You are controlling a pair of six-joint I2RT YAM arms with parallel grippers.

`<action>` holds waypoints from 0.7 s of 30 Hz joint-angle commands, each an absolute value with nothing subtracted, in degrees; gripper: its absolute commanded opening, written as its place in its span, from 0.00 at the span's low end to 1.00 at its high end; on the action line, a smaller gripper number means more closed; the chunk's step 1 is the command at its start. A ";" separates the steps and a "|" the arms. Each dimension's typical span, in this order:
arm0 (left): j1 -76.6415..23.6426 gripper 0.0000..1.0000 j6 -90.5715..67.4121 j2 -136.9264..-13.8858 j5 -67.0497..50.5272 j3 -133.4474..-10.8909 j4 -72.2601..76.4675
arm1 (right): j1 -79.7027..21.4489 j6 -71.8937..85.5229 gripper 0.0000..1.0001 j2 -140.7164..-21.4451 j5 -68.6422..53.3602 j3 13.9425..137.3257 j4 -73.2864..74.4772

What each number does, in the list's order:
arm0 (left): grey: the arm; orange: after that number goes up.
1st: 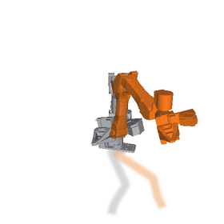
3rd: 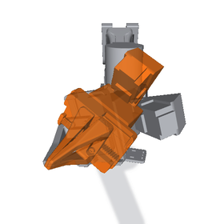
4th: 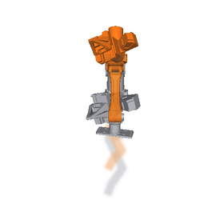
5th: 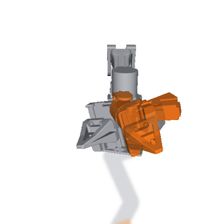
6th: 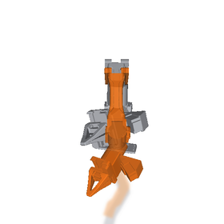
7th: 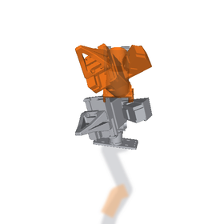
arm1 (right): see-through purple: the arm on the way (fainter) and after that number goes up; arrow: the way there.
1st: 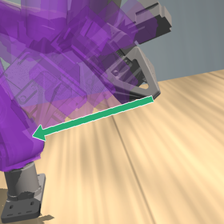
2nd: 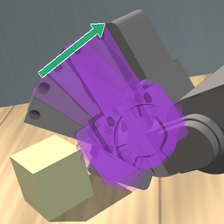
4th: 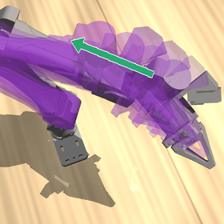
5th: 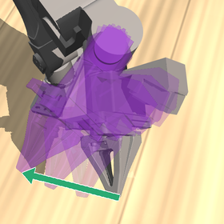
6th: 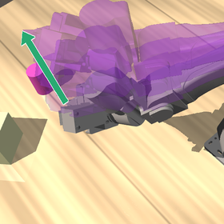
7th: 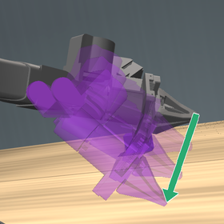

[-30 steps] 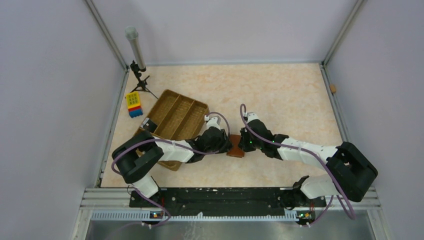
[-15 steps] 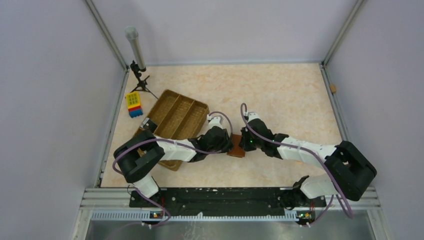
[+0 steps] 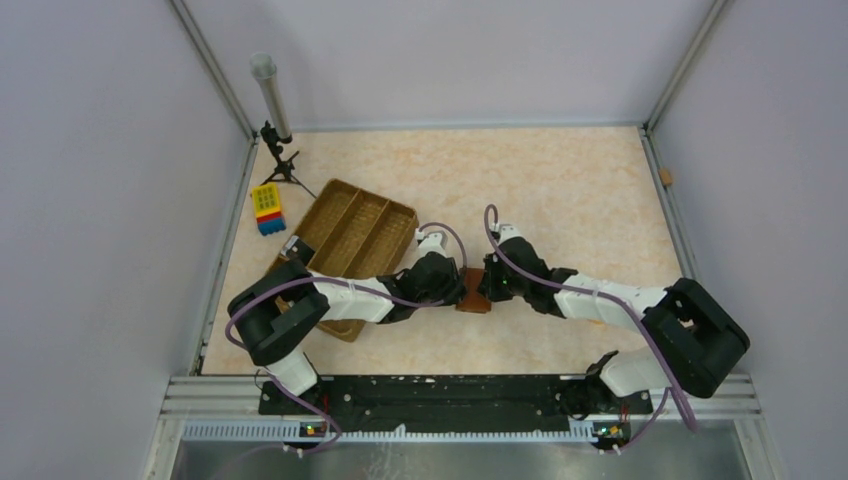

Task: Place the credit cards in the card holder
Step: Close the card holder at the center of the board.

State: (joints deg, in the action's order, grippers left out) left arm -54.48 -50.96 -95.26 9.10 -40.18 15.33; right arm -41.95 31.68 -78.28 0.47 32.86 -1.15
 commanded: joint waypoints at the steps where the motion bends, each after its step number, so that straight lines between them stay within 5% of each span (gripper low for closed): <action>1: -54.67 0.35 -49.05 -98.55 10.53 -38.92 5.54 | -40.72 32.32 0.00 -80.15 0.18 32.23 -3.00; 21: -54.76 0.35 -49.05 -98.08 10.80 -38.96 5.10 | -30.46 38.83 0.00 -83.12 -9.43 27.38 -6.59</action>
